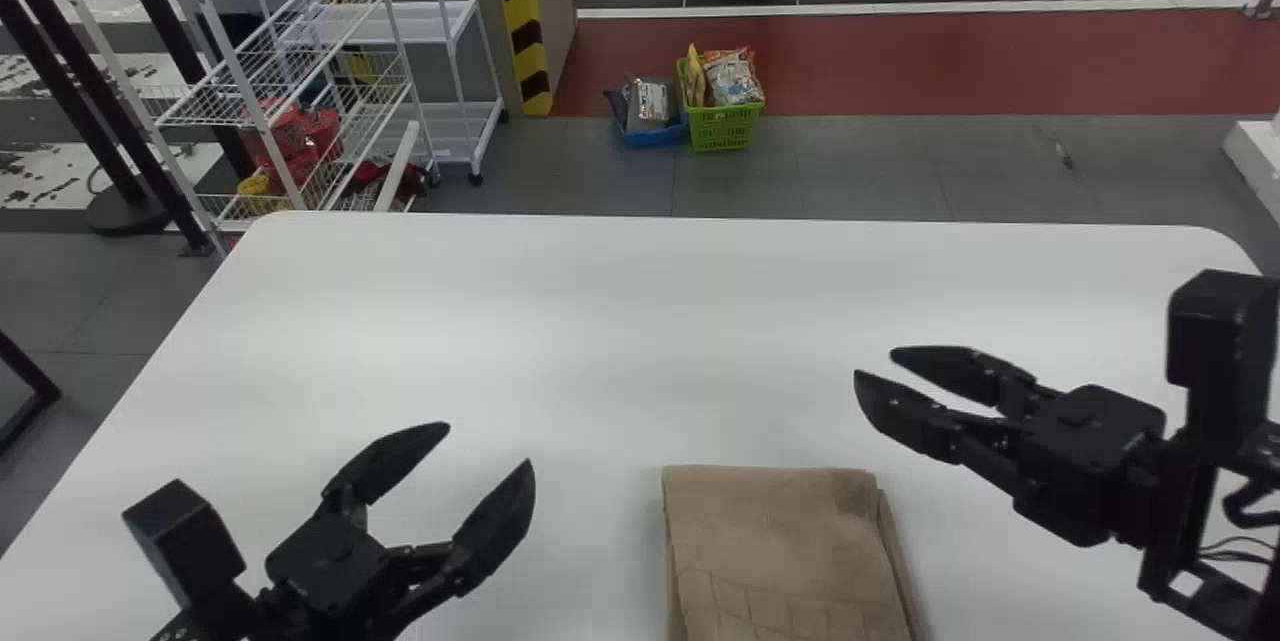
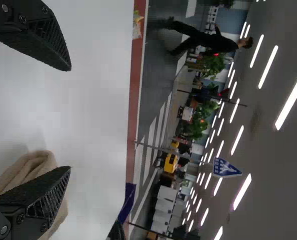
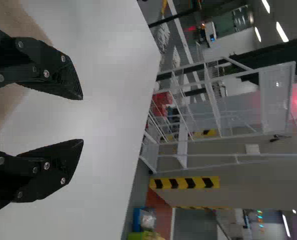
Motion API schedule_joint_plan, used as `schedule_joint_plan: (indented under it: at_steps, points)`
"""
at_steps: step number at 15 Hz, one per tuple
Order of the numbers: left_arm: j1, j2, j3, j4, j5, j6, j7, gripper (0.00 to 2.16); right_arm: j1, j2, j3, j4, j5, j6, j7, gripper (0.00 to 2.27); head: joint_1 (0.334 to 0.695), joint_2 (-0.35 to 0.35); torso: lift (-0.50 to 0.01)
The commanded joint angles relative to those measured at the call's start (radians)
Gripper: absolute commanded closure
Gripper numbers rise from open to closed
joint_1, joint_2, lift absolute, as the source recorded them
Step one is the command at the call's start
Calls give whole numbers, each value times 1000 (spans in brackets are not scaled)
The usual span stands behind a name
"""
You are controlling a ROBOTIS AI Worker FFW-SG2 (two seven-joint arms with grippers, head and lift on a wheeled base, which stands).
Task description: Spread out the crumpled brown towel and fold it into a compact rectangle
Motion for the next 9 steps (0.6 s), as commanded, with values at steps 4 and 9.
schedule_joint_plan:
  at_steps: [4,9]
  points:
    - [45,-3,40,60,36,-254,46,124,186,4,-30,76,-73,-525,-148,83,695,136,-127]
    - [72,-3,52,102,4,-306,100,130,256,4,-114,157,-70,-737,-149,83,695,133,-127]
